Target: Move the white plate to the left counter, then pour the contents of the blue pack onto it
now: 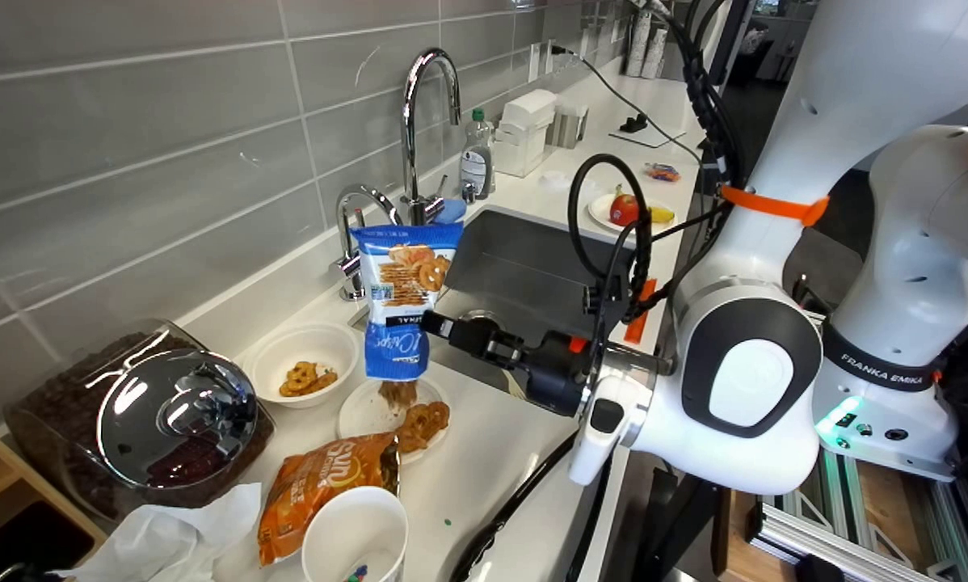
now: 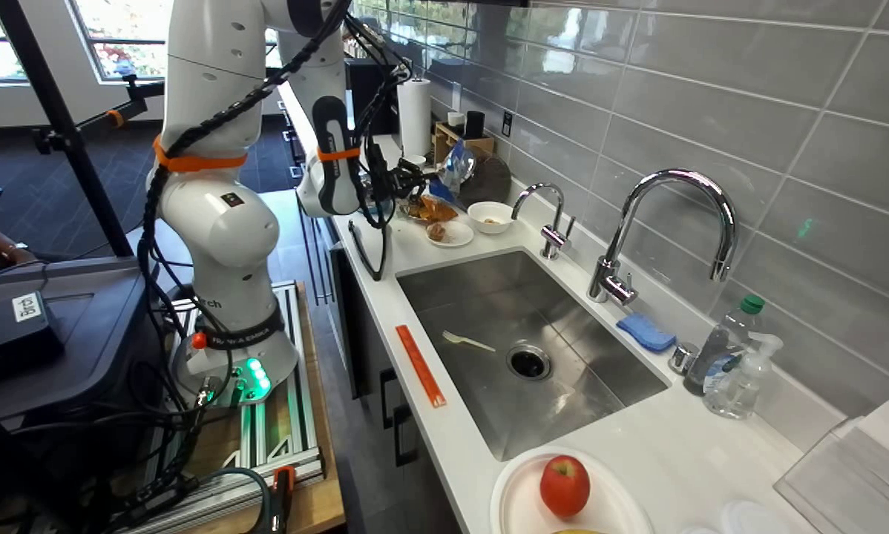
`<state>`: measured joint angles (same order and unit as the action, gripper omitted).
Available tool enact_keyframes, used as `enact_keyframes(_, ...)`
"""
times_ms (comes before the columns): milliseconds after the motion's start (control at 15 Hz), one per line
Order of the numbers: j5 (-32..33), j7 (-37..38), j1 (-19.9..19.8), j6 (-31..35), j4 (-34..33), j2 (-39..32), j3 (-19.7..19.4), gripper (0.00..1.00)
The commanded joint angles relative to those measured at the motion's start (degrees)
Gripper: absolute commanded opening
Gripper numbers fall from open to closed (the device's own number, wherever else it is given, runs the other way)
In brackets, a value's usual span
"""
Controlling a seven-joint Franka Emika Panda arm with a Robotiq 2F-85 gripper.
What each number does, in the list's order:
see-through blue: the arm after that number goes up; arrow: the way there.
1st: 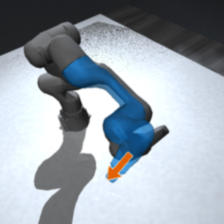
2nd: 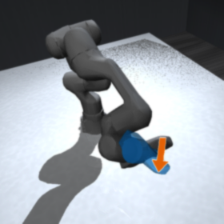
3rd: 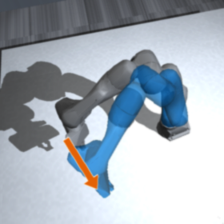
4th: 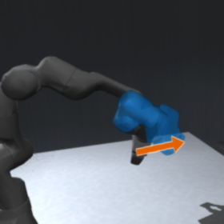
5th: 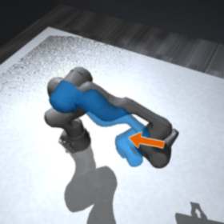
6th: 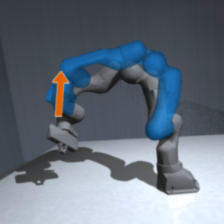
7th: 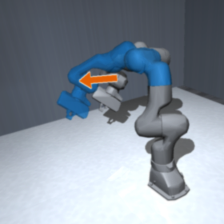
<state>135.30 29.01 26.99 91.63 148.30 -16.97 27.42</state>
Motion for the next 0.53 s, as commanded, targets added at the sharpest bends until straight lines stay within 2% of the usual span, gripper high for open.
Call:
enact_keyframes(0, -0.24, 0.29, -0.97, 0.15, -0.34, -0.87, 0.58, 0.00)
enact_keyframes(467, -6.73, 4.94, -4.14, 6.03, -3.04, -0.83, 0.83, 0.00)
